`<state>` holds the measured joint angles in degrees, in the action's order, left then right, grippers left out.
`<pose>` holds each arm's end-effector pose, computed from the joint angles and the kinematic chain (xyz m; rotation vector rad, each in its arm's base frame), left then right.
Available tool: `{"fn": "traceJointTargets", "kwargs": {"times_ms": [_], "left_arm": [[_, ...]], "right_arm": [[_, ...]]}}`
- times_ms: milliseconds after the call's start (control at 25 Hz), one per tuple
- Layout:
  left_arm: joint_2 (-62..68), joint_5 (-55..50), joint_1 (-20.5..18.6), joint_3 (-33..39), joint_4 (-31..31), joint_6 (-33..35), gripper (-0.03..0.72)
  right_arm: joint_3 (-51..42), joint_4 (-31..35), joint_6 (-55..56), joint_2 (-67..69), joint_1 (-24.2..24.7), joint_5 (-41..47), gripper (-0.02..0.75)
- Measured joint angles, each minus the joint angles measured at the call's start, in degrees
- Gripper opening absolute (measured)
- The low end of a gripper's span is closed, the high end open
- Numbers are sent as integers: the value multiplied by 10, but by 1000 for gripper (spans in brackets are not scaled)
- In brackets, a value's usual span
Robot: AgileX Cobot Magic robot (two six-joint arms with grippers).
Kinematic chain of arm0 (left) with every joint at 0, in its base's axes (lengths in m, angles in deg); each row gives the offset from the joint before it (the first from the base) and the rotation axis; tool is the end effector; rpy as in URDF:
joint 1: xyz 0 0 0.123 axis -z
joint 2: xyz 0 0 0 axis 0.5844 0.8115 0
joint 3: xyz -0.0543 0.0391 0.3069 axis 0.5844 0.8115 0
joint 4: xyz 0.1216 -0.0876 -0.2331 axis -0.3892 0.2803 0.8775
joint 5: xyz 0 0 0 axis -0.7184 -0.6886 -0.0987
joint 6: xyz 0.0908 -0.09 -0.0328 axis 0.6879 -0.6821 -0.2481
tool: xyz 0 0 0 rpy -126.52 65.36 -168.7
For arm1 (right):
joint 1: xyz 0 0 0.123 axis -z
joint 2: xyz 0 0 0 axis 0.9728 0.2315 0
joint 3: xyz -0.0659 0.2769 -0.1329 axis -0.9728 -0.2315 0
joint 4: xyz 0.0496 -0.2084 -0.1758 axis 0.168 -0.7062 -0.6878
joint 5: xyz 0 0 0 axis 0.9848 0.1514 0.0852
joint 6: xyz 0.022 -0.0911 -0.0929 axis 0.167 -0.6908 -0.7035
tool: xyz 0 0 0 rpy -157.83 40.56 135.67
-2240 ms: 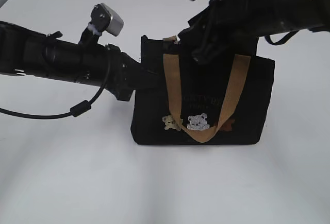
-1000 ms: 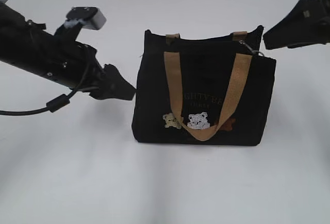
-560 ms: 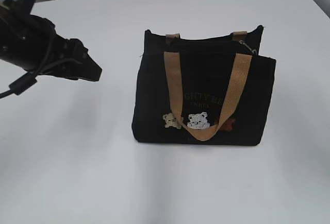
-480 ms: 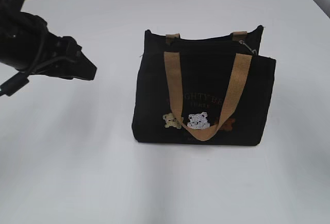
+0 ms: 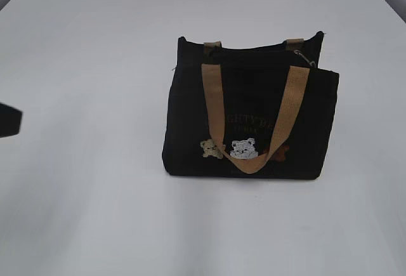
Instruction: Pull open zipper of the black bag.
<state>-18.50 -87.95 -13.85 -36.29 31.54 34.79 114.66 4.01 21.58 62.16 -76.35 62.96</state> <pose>0.1807 -0.1038 0.2891 0.4286 2.3563 -0.4975 0.0945 0.0217 0.2692 -0.1578 2.5114 0.1803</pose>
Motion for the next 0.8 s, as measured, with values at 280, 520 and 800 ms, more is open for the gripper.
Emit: {"fn": "traceJointTargets", "kwargs": {"times_ms": [280, 520, 800], "left_arm": [[-229, -99, 0, 46, -135, -70, 344], [-355, -166, 0, 87, -197, -91, 344], [-479, -199, 0, 104, -197, -87, 343]], "right_arm": [[-43, -58, 2, -143, 0, 12, 305], [-52, -60, -13, -218, 0, 10, 302], [-62, -56, -19, -296, 0, -7, 298]]}}
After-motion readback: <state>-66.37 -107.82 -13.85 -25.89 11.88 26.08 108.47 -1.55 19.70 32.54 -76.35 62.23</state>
